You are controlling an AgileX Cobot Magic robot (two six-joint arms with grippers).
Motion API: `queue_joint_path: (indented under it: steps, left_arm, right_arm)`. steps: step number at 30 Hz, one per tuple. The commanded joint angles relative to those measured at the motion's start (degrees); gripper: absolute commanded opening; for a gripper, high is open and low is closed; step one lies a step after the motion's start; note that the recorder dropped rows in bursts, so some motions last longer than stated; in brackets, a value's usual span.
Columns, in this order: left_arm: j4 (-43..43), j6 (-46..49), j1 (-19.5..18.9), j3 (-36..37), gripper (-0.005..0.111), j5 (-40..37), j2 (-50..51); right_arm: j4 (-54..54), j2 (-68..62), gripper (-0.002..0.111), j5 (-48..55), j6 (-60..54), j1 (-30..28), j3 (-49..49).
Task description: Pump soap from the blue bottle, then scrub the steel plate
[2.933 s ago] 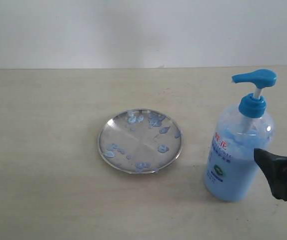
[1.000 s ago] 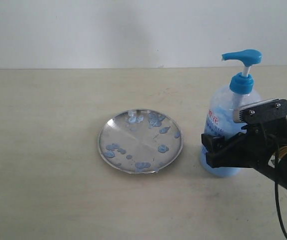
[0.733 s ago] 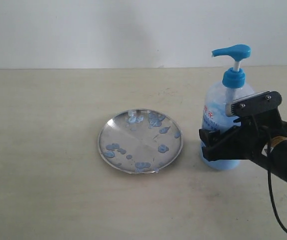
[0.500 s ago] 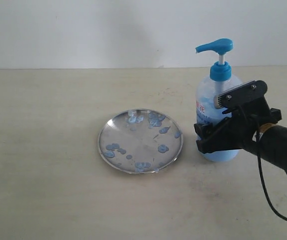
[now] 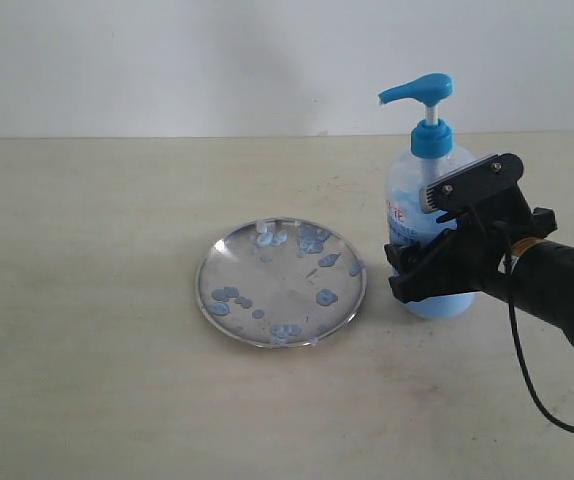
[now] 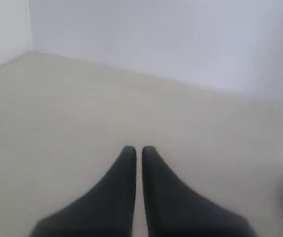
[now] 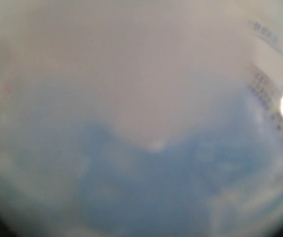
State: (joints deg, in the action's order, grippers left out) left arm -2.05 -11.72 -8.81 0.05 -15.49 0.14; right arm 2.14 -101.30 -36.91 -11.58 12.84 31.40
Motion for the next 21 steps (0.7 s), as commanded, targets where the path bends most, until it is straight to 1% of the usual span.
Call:
queue_joint_path:
  steps: [1, 3, 4, 6, 7, 9, 10, 11, 12, 14, 16, 18, 19, 21]
  left_arm:
    - [27.7, -14.7, 0.2, -0.1, 0.004, 11.5, -0.1]
    - [36.6, -16.0, 0.2, -0.1, 0.004, 11.4, -0.1]
    - [38.9, -15.4, 0.2, -0.1, 0.004, 10.3, -0.1]
    - [38.5, -15.3, 0.2, -0.1, 0.004, 7.9, -0.1]
    - [36.9, -15.3, 0.2, -0.1, 0.004, 7.9, -0.1]
    - [32.8, -15.3, 0.2, -0.1, 0.004, 11.9, -0.1]
    - [32.1, -15.3, 0.3, -0.1, 0.004, 14.3, -0.1]
    - [31.2, -15.0, 0.6, -1.2, 0.004, 14.2, -0.1]
    - [29.8, -14.0, 0.9, -2.4, 0.004, 12.5, 0.8]
    - [28.0, -8.0, 2.1, -6.2, 0.004, 5.5, 6.1]
    - [29.4, 1.0, 3.5, -10.2, 0.004, 1.6, 12.8]
    - [33.6, 11.7, 5.2, -14.3, 0.004, 0.8, 20.4]
    - [37.5, 19.9, 6.1, -17.6, 0.004, 0.2, 25.6]
    - [44.2, 31.5, 7.6, -22.4, 0.004, -1.5, 32.4]
  right_arm:
    - [0.1, 0.6, 0.0, -1.9, -1.1, -0.2, 0.7]
    - [0.1, 0.6, 0.0, -1.9, -1.1, -0.2, 0.7]
    - [0.1, 0.6, 0.0, -1.9, -1.1, -0.2, 0.7]
    - [0.0, 0.6, 0.0, -1.9, -1.1, -0.2, 0.7]
    - [0.0, 0.6, 0.0, -1.9, -1.1, -0.2, 0.7]
    - [-0.3, 0.6, 0.0, -1.7, -2.6, -0.2, 0.7]
    - [-0.4, 0.6, 0.0, -1.7, -3.6, -0.2, 0.7]
    - [-0.5, 0.6, 0.0, -1.4, -4.4, -0.2, 0.7]
    - [-0.5, 0.6, 0.0, -1.4, -4.7, -0.2, 0.7]
    - [-0.6, 0.6, 0.0, -1.3, -5.2, -0.2, 0.7]
    - [-1.4, 0.6, 0.0, -1.3, -5.2, -0.2, 0.7]
    - [-1.7, 0.6, 0.0, -1.3, -5.2, -0.2, 0.7]
    - [-2.6, 0.6, 0.0, -1.3, -5.2, -0.2, 0.7]
    - [-2.6, 0.6, 0.0, -1.3, -5.2, -0.2, 0.7]
